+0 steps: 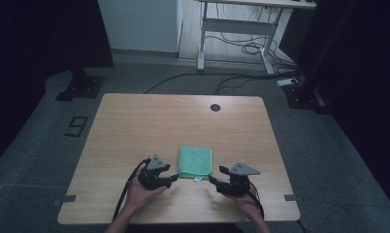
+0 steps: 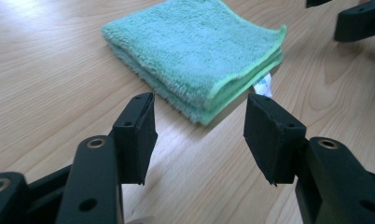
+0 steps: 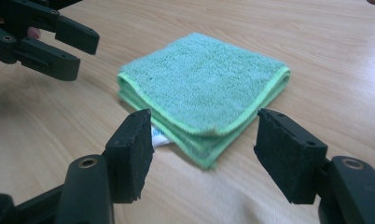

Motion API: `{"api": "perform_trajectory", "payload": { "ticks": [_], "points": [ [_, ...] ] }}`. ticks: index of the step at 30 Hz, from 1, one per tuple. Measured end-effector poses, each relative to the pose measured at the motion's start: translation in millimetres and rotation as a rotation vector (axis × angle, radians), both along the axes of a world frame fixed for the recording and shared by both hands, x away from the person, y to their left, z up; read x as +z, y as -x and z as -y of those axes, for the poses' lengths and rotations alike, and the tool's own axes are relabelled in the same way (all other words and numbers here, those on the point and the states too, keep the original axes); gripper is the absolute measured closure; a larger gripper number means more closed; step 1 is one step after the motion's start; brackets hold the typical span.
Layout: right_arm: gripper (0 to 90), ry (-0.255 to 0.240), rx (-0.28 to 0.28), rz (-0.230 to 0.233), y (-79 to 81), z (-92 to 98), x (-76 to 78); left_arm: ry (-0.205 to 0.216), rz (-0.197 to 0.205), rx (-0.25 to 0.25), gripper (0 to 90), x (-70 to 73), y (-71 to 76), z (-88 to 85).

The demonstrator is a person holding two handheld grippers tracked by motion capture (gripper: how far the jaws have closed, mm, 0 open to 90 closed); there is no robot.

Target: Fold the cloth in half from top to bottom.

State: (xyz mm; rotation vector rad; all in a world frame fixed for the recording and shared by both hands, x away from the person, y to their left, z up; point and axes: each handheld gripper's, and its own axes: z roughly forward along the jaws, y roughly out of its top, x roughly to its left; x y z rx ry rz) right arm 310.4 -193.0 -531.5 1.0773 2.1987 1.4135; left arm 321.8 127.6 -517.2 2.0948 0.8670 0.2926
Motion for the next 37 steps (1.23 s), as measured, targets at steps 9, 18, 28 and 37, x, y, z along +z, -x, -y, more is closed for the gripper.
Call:
{"api": "perform_trajectory", "payload": {
  "ticks": [9,18,28,37],
  "points": [
    [36.2,-0.004,-0.047,-0.002,19.5,21.2,-6.6,0.046,-0.013,0.009,43.3,-2.6,21.7,-20.3],
    [35.8,0.019,-0.082,-0.019,36.6,39.0,-15.9,0.014,-0.009,0.059,42.8,-10.0,37.0,-37.9],
    [34.7,0.047,-0.076,-0.03,37.9,40.7,-19.1,0.011,0.0,0.095,42.5,-12.8,43.1,-54.7],
    [31.8,0.04,-0.094,-0.023,36.7,44.5,-17.8,0.014,0.003,0.097,41.2,-13.4,42.8,-58.6]
  ]
}}
